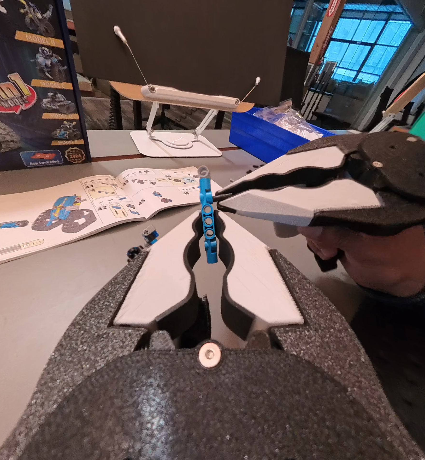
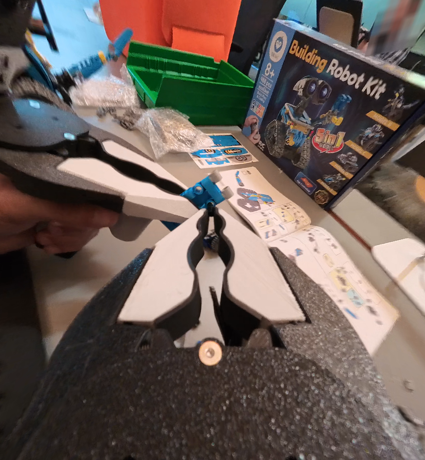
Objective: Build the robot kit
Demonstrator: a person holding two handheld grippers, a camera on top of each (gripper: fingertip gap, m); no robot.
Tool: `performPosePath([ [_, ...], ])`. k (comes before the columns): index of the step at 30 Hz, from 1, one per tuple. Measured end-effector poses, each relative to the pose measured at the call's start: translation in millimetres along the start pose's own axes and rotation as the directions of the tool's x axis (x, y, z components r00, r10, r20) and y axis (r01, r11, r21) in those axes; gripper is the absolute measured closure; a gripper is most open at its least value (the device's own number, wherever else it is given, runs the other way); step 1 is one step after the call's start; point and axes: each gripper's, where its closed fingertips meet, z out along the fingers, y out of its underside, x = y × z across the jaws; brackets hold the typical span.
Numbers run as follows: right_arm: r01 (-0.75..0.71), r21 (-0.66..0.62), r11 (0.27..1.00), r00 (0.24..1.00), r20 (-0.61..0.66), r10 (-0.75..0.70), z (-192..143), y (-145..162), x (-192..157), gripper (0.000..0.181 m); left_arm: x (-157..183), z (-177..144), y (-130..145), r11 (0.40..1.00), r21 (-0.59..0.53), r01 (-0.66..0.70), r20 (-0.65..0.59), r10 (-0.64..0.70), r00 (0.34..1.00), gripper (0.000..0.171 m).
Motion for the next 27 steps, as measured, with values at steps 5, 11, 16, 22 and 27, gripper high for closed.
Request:
performPosePath([
  [5,-0.326,0.060,0.944,0.938,0.149,0.314,2.6,-4.1,-1.5,0.178,-5.0,-2.5,-4.6,0.990,0.001,-0.138,0.116,0.137,0.984,0.165],
  [11,-0.471,0.069,0.880,0.868,0.218,0.447,6.3,-3.0,-0.3,0.178,-11.7,-1.4,-4.1,0.965,-0.055,-0.257,0.235,0.262,0.936,0.166],
  [16,-0.647,0.061,0.760,0.729,0.342,0.593,6.2,-4.7,0.7,0.178,-11.3,-0.6,-2.8,0.956,-0.072,-0.283,0.247,0.292,0.924,0.165],
  [22,-0.272,0.104,0.957,0.955,0.154,0.255,3.1,-9.7,-0.2,0.178,-4.0,-2.5,-6.3,0.995,0.016,-0.098,0.111,0.095,0.989,0.165],
  [27,-0.247,0.156,0.956,0.963,0.151,0.223,-1.9,-16.6,-1.6,0.178,3.1,-4.8,-13.0,0.995,0.082,0.050,-0.007,-0.050,0.999,0.164],
])
